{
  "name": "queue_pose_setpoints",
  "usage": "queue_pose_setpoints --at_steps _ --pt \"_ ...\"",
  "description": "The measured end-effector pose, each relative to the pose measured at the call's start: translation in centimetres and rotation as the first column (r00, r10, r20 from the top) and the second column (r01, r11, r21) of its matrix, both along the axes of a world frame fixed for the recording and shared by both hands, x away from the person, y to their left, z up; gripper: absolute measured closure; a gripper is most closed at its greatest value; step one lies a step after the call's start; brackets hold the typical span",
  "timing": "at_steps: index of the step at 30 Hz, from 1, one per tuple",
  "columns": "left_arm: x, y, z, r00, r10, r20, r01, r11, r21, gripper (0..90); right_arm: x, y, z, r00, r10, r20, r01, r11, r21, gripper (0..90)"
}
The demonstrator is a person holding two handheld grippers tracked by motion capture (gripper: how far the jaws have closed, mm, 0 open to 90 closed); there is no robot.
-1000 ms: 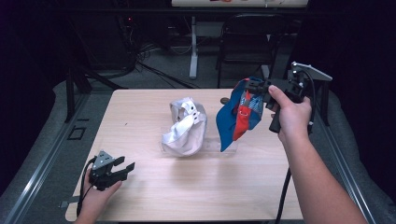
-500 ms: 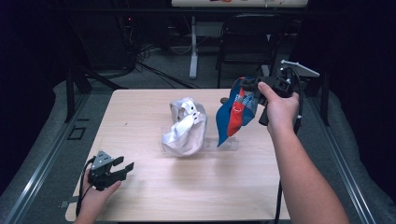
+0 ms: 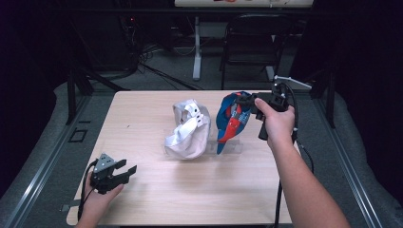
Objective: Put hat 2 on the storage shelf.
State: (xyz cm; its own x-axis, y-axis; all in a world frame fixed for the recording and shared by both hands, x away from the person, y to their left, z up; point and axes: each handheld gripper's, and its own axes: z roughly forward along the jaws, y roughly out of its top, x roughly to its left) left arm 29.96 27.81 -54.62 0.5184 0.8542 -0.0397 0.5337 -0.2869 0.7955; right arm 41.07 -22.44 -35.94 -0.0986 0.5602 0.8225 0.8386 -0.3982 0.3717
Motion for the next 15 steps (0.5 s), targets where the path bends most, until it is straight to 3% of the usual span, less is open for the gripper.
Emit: queue_pose_setpoints --at_steps 9,15 --pt "0.0 -0.1 0.0 1.0 0.0 -0.001 0.0 1.0 0.003 47.8 -0.8 -0.4 -2.1 0.9996 0.012 -0.025 -0.012 0.9999 0.001 77.8" --pt "0.0 0.0 -0.1 1.0 -0.001 -0.001 0.001 1.0 0.0 47.8 -1.0 -0.5 -2.4 0.9995 0.015 -0.026 -0.015 0.9998 -0.009 77.7"
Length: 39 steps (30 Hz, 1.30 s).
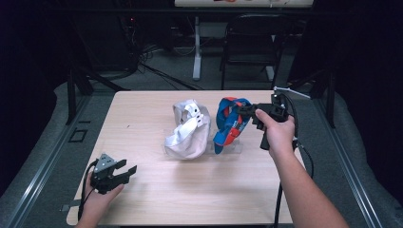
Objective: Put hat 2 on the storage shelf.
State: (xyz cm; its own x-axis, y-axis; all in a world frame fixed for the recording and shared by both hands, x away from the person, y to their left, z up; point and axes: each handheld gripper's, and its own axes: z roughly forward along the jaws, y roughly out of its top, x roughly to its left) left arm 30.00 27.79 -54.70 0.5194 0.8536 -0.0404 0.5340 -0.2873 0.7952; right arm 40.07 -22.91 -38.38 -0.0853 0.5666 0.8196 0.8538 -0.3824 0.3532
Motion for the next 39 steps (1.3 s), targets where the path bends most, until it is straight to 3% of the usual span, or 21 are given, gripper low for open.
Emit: queue_pose_setpoints --at_steps 8,24,32,35,39 --pt "0.0 0.0 -0.1 1.0 0.007 0.002 -0.007 0.9999 -0.008 47.8 -0.5 0.1 0.1 0.9999 0.012 0.012 -0.011 0.9992 -0.037 77.4" --pt "0.0 0.1 -0.1 0.9999 0.011 -0.002 -0.011 0.9999 -0.01 47.8 -1.0 -0.5 0.0 0.9997 0.02 0.014 -0.019 0.9981 -0.058 76.1" --pt "0.1 0.2 -0.1 0.9999 0.01 -0.009 -0.01 0.9999 -0.005 47.8 -1.1 -0.7 0.0 0.9995 0.019 0.027 -0.017 0.9962 -0.085 64.4" --pt "0.1 0.3 -0.1 0.9999 0.011 -0.009 -0.011 0.9999 -0.005 47.8 -1.3 -0.6 0.1 0.9985 0.035 0.042 -0.029 0.9908 -0.132 59.0" --pt "0.1 0.2 -0.2 0.9999 0.01 -0.003 -0.01 0.9999 -0.007 47.8 -1.8 -0.5 0.2 0.9916 0.028 0.126 0.001 0.9741 -0.226 50.2"
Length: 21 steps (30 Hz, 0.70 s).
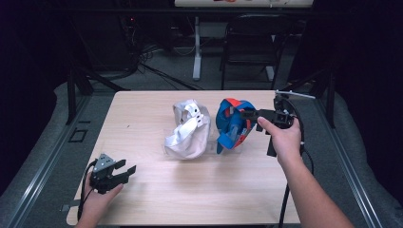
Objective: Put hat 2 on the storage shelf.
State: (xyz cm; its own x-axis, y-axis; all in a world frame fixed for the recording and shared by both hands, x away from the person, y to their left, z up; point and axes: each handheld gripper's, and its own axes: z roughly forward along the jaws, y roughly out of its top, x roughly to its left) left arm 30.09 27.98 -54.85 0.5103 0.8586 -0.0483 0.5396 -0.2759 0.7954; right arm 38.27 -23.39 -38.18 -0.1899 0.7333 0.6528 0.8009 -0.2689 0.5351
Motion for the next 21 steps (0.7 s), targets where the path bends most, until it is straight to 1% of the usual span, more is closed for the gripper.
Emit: queue_pose_setpoints --at_steps 1,4,7,9,11,12,13,15,16,21 --pt "0.0 0.0 0.0 1.0 0.0 0.003 0.0 1.0 0.0 47.8 -0.1 -0.1 0.0 0.9999 0.001 0.013 -0.001 0.9999 -0.013 49.3" --pt "0.0 0.0 0.0 1.0 0.001 0.002 -0.001 1.0 -0.001 47.8 -0.4 -0.1 0.0 0.9993 0.018 0.033 -0.017 0.999 -0.043 46.3" --pt "0.0 0.0 0.0 1.0 0.0 -0.008 0.0 1.0 0.004 47.8 -0.9 -0.2 0.1 0.9977 0.024 0.063 -0.019 0.9964 -0.082 44.9" --pt "0.0 0.0 0.0 1.0 0.0 -0.008 0.0 1.0 0.004 47.8 -1.2 -0.1 0.0 0.9969 0.035 0.071 -0.027 0.994 -0.106 44.9" --pt "0.0 0.0 0.0 1.0 0.001 -0.002 -0.001 1.0 0.0 47.7 -1.6 -0.1 -0.2 0.9961 0.044 0.077 -0.035 0.9923 -0.119 44.7" --pt "0.0 0.0 0.0 1.0 0.0 0.0 0.0 1.0 0.002 47.7 -1.9 -0.1 -0.4 0.9955 0.048 0.082 -0.037 0.9919 -0.121 44.7" --pt "0.0 0.0 0.0 1.0 -0.004 -0.005 0.004 1.0 0.005 47.7 -2.1 0.0 -0.6 0.9951 0.05 0.085 -0.04 0.992 -0.12 44.7" --pt "0.0 0.0 -0.1 1.0 0.003 -0.001 -0.003 1.0 0.0 47.6 -2.6 0.0 -1.0 0.9941 0.062 0.089 -0.051 0.9908 -0.125 44.7" --pt "0.0 0.0 -0.1 1.0 0.0 -0.006 0.0 1.0 0.001 47.7 -2.9 0.0 -1.3 0.9932 0.067 0.095 -0.054 0.9894 -0.135 44.7" --pt "0.0 0.0 -0.1 1.0 -0.001 -0.007 0.001 1.0 0.006 47.5 -4.4 0.2 -2.5 0.9896 0.084 0.117 -0.06 0.9803 -0.188 44.7"
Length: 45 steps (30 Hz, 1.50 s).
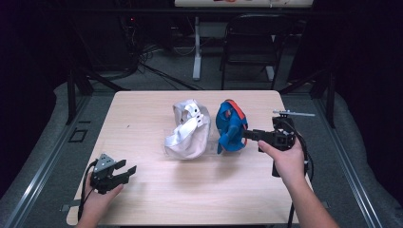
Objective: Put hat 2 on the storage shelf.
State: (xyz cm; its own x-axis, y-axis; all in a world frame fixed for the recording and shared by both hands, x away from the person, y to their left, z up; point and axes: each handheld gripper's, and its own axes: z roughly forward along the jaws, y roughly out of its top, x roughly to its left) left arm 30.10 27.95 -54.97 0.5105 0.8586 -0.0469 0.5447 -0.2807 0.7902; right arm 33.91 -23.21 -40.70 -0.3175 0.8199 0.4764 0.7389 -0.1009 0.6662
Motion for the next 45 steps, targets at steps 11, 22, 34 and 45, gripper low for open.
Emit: queue_pose_setpoints --at_steps 11,22,34,45 --pt "0.0 0.0 -0.1 1.0 0.003 0.0 -0.003 1.0 -0.007 46.9 -3.4 -0.2 -3.1 0.9959 -0.026 0.087 0.031 0.998 -0.055 43.5" --pt "0.0 0.0 -0.1 1.0 0.001 -0.002 -0.001 1.0 0.0 46.8 -6.2 -0.5 -7.1 0.9886 -0.034 0.147 0.051 0.9915 -0.119 43.4" --pt "0.1 -0.3 -0.4 1.0 -0.006 0.001 0.006 1.0 0.002 46.5 -6.7 -0.4 -11.4 0.9924 -0.032 0.119 0.045 0.9935 -0.104 45.1" --pt "0.2 -0.7 -0.7 0.9996 -0.027 -0.013 0.027 0.9996 0.003 46.5 -6.7 2.2 -14.0 0.9914 0.039 0.125 -0.013 0.98 -0.199 46.6"
